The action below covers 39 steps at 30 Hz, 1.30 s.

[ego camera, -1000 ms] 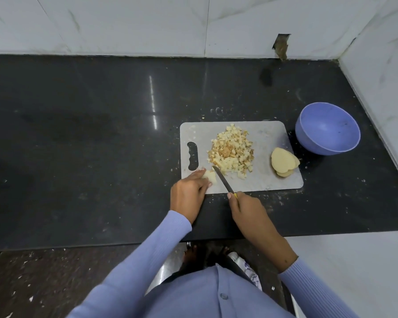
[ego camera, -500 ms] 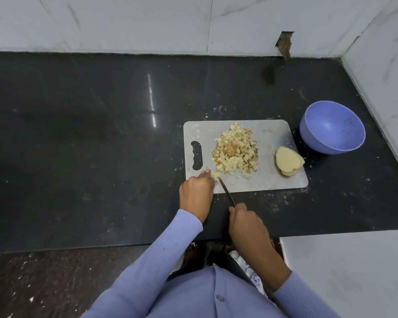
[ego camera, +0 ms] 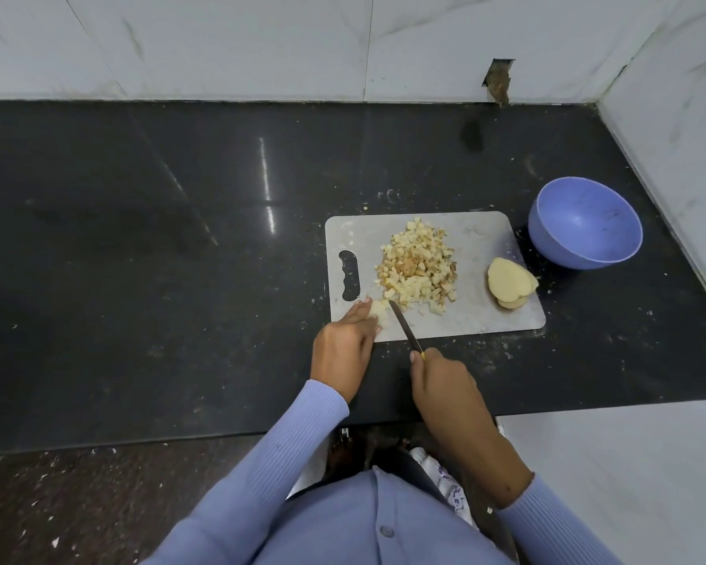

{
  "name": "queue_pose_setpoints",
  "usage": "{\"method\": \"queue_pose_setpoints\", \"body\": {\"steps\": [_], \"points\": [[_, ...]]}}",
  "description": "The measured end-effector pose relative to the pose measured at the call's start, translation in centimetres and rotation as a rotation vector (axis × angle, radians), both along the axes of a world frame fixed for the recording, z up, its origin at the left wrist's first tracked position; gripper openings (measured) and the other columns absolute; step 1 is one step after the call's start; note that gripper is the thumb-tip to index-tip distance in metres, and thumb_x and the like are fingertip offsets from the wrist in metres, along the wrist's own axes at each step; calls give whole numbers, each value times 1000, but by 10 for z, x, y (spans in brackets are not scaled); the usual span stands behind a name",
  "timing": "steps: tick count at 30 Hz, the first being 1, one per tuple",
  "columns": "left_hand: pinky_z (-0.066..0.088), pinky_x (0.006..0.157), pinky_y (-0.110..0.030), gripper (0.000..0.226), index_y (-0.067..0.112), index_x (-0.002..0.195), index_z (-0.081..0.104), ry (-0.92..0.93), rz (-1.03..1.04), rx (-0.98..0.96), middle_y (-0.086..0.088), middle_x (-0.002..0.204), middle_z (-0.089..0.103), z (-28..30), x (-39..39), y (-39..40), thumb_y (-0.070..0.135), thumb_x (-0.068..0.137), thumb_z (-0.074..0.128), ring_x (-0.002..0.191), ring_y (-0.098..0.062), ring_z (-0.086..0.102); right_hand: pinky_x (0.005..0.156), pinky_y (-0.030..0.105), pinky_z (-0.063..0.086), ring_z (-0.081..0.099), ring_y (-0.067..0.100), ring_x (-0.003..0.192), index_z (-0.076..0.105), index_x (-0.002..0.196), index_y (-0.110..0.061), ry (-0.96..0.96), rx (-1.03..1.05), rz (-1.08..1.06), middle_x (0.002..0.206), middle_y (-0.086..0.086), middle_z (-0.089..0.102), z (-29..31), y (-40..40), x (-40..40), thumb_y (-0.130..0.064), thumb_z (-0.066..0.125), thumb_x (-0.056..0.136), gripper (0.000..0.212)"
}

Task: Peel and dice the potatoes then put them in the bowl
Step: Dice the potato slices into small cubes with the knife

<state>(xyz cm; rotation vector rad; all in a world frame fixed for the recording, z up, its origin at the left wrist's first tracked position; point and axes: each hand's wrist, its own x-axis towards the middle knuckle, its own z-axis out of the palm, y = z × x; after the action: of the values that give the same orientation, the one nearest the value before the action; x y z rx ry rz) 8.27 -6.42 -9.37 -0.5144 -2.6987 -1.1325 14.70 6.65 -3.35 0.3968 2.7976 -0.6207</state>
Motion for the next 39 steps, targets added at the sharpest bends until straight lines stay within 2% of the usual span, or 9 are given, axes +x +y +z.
{"method": "queue_pose_setpoints", "body": {"steps": [2, 5, 10, 13, 19, 25, 30, 34, 39], "points": [[47, 95, -25, 13, 1, 90, 75, -87, 46, 105, -14, 115, 65, 2, -1, -2, -1, 77, 74, 110, -23, 63, 64, 31, 36, 61, 29, 86, 47, 91, -13, 4, -1, 26, 88, 10, 62, -3, -5, -9, -34, 25, 103, 33], [38, 96, -11, 17, 2, 90, 74, -160, 108, 189, -13, 107, 68, 8, -2, 0, -3, 74, 76, 107, -20, 64, 65, 31, 38, 60, 29, 85, 53, 98, -7, -2, -9, 53, 92, 12, 63, -8, -11, -20, -34, 26, 103, 38], [41, 94, -16, 15, 2, 89, 75, -186, 139, 181, -13, 104, 69, 12, -2, 2, 0, 74, 77, 104, -18, 65, 65, 31, 35, 59, 31, 91, 52, 104, -6, -37, -8, 27, 99, 14, 62, -12, -15, -25, -33, 26, 103, 37], [50, 93, -29, 14, 2, 88, 75, -182, 151, 139, -13, 104, 69, 12, -3, 5, 1, 75, 77, 103, -20, 66, 67, 31, 34, 59, 31, 98, 49, 109, -6, -81, 60, 39, 105, 13, 61, -9, -17, -17, -31, 25, 104, 35], [57, 84, -41, 11, 4, 87, 76, -145, 141, 76, -11, 104, 69, 8, -2, 6, 4, 76, 77, 101, -20, 67, 64, 30, 42, 63, 25, 85, 37, 92, -15, -135, 115, 56, 94, 8, 65, -10, -5, 25, -33, 22, 104, 26], [60, 68, -45, 7, 4, 77, 76, -50, 81, 18, -13, 103, 70, 5, 1, 5, -2, 73, 78, 98, -24, 68, 65, 31, 41, 62, 28, 87, 48, 100, -10, -75, 95, 9, 93, 9, 63, -11, -2, 6, -33, 24, 103, 33], [51, 92, -44, 8, 4, 86, 76, -20, 85, 40, -12, 114, 67, 8, 4, 0, 3, 78, 75, 113, -25, 60, 61, 30, 38, 51, 19, 67, 42, 83, -16, -2, -9, 24, 68, -4, 47, -1, 0, 8, -35, 25, 103, 32], [32, 107, -42, 18, 10, 86, 77, 35, 178, -141, -5, 113, 69, 3, 5, -6, 17, 71, 83, 115, -27, 60, 64, 29, 34, 57, 25, 79, 50, 92, -11, 3, -16, 53, 83, 7, 58, -2, -9, -11, -34, 25, 103, 36], [24, 111, -34, 8, 12, 76, 78, 43, 191, -73, -5, 97, 73, 3, 6, -5, 10, 71, 82, 105, -25, 66, 69, 32, 38, 59, 31, 93, 54, 104, -6, -34, -6, 53, 100, 14, 63, -8, -21, -24, -32, 27, 103, 38]]}}
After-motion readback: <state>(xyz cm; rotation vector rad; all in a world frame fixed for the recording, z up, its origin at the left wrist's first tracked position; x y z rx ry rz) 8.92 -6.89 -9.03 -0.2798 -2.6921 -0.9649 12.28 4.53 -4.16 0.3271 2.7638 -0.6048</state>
